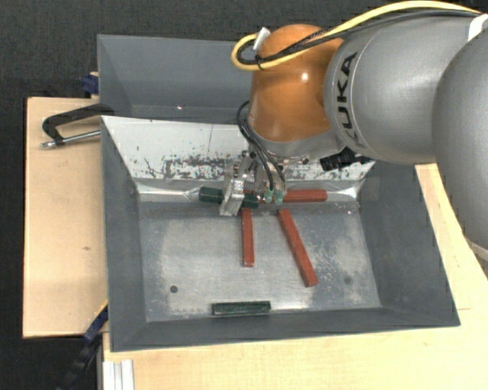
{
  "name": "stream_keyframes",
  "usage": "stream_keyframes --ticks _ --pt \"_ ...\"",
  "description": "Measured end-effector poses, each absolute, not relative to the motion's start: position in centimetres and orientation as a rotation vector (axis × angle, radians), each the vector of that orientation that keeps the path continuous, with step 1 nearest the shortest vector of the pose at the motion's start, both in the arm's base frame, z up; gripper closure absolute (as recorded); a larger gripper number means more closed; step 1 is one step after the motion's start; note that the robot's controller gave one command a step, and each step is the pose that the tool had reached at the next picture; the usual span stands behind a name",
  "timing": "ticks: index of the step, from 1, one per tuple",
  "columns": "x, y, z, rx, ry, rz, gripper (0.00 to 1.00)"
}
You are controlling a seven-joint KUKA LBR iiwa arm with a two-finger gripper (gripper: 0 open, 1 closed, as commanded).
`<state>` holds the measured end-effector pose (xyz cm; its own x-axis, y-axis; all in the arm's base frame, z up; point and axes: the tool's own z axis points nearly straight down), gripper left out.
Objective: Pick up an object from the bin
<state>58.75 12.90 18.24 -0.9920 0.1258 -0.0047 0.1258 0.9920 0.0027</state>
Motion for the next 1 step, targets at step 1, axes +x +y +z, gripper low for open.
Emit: stream_keyframes --ticks 1 --pt "58.75 12.9 18.24 0.198 3.131 0.004 1.0"
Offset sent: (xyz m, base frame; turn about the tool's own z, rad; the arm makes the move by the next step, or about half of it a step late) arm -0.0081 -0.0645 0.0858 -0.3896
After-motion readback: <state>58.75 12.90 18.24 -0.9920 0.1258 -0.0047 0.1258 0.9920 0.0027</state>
